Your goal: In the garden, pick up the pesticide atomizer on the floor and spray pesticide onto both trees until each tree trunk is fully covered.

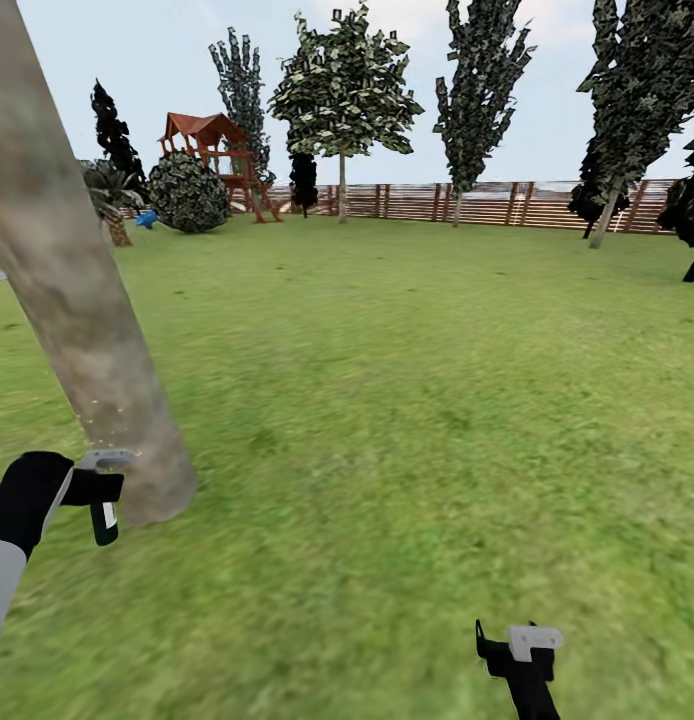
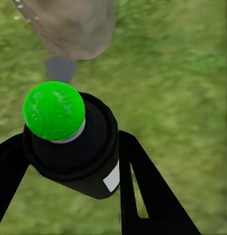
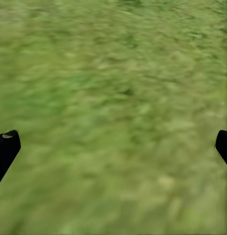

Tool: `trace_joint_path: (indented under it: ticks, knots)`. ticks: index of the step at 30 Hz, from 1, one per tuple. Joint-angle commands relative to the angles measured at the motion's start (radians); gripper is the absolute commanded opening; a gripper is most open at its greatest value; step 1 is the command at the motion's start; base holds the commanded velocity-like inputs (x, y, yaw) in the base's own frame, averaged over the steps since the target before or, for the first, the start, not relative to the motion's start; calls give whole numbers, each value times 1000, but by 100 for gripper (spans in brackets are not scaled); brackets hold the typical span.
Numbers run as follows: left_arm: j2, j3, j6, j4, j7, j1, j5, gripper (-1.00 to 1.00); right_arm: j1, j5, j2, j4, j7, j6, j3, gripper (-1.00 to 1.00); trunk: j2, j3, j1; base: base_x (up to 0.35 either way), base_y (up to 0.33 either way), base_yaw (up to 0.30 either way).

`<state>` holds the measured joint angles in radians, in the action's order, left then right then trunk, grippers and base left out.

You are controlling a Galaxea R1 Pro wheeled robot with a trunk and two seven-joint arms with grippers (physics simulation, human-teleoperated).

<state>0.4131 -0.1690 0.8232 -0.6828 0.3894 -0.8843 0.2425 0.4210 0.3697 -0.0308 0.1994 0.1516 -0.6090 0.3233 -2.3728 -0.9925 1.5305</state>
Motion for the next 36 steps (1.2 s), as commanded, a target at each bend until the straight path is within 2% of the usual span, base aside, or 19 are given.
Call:
trace_joint_path:
  ticks: [1, 10, 15, 18, 22, 24, 28, 31, 35, 36]
  knots:
    - [-1, -4, 4, -1, 9, -1, 11, -100, 1, 11, 0, -2, 6, -2, 3, 100, 0, -1, 0, 114, -255, 0]
    - [0, -5, 4, -3, 8, -1, 11, -100, 1, 11, 0, -2, 6, -3, 3, 100, 0, -1, 0, 12, -274, 25]
    - [2, -7, 5, 5, 7, -1, 14, -100, 1, 11, 0, -2, 6, -3, 2, 100, 0, -1, 0, 0, -276, 246]
    - [6, -24, 6, 12, -7, 0, 16, -100, 1, 11, 0, -2, 6, -3, 2, 100, 0, -1, 0, 0, -276, 274]
    - [3, -27, 3, 15, -13, 22, 14, -100, 1, 11, 0, -2, 6, -3, 2, 100, 0, -1, 0, 1, -276, 275]
    - [-4, -27, 2, 15, -15, 26, 12, -100, 1, 11, 0, -2, 6, -3, 2, 100, 0, -1, 0, 91, -269, 148]
    - [-36, -28, 2, 16, -16, 28, 11, -100, 1, 11, 0, -2, 6, -3, 2, 100, 0, -1, 0, 187, -229, 21]
    - [-42, -32, 2, 14, -17, 28, 12, -100, 1, 11, 0, -2, 6, -3, 2, 100, 0, -1, 0, 236, -186, 2]
    - [-36, -81, 1, 18, -24, 32, 16, -100, 1, 11, 0, -2, 6, -3, 2, 100, 0, -1, 0, 300, -84, 0]
    - [-31, -101, -1, 23, -60, 44, 16, -100, 1, 11, 0, -2, 6, -3, 2, 100, 0, -1, 0, 327, -14, 5]
